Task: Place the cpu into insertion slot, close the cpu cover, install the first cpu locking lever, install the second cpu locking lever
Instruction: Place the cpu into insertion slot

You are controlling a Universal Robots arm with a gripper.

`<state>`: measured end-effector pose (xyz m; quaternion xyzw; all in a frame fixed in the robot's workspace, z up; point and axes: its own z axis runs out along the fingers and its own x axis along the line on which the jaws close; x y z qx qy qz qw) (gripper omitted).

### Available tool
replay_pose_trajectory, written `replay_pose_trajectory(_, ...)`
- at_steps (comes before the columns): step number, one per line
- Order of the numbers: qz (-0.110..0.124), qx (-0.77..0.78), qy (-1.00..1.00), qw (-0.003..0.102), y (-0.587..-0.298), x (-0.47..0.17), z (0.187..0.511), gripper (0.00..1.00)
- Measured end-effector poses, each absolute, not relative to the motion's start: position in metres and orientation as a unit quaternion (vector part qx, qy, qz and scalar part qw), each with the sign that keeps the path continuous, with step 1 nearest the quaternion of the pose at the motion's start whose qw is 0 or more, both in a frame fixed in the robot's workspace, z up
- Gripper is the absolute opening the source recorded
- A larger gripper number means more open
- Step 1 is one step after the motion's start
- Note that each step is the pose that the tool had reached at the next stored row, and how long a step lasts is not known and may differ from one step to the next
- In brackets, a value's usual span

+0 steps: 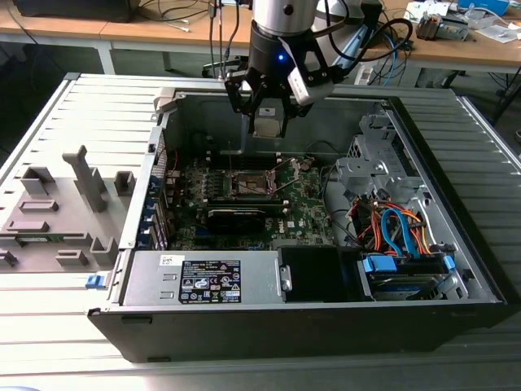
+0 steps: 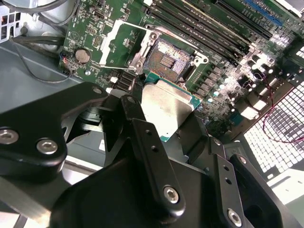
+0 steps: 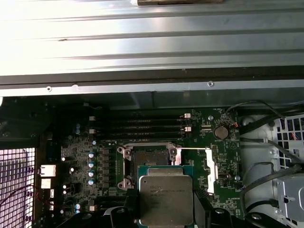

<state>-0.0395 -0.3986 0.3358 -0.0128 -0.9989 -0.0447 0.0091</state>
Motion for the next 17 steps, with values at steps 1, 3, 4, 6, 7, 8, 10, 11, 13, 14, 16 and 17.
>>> replay_pose_trajectory(1,-0.045,-0.013,-0.999,0.009,-0.3986,-0.0395,0.3355,0.55)
replay_pose_trajectory(3,-0.045,-0.013,-0.999,0.009,-0.3986,-0.0396,0.3349,0.55)
replay_pose_trajectory(4,-0.045,-0.013,-0.999,0.009,-0.3986,-0.0396,0.3346,0.55)
replay_pose_trajectory(6,-0.045,-0.013,-0.999,0.009,-0.3986,-0.0397,0.3342,0.55)
replay_pose_trajectory(7,-0.045,-0.013,-0.999,0.009,-0.3986,-0.0397,0.3340,0.55)
replay_pose_trajectory(8,-0.044,-0.013,-0.999,0.009,-0.3986,-0.0397,0.3338,0.55)
replay_pose_trajectory(10,-0.044,-0.013,-0.999,0.009,-0.3986,-0.0398,0.3333,0.55)
replay_pose_trajectory(11,-0.045,-0.013,-0.999,0.009,-0.3986,-0.0398,0.3331,0.55)
replay_pose_trajectory(13,-0.045,-0.013,-0.999,0.009,-0.3986,-0.0399,0.3322,0.55)
replay_pose_trajectory(14,-0.045,-0.013,-0.999,0.009,-0.3986,-0.0399,0.3317,0.55)
replay_pose_trajectory(16,-0.044,-0.013,-0.999,0.009,-0.3986,-0.0400,0.3309,0.55)
replay_pose_trajectory(17,-0.044,-0.013,-0.999,0.009,-0.3986,-0.0402,0.3302,0.55)
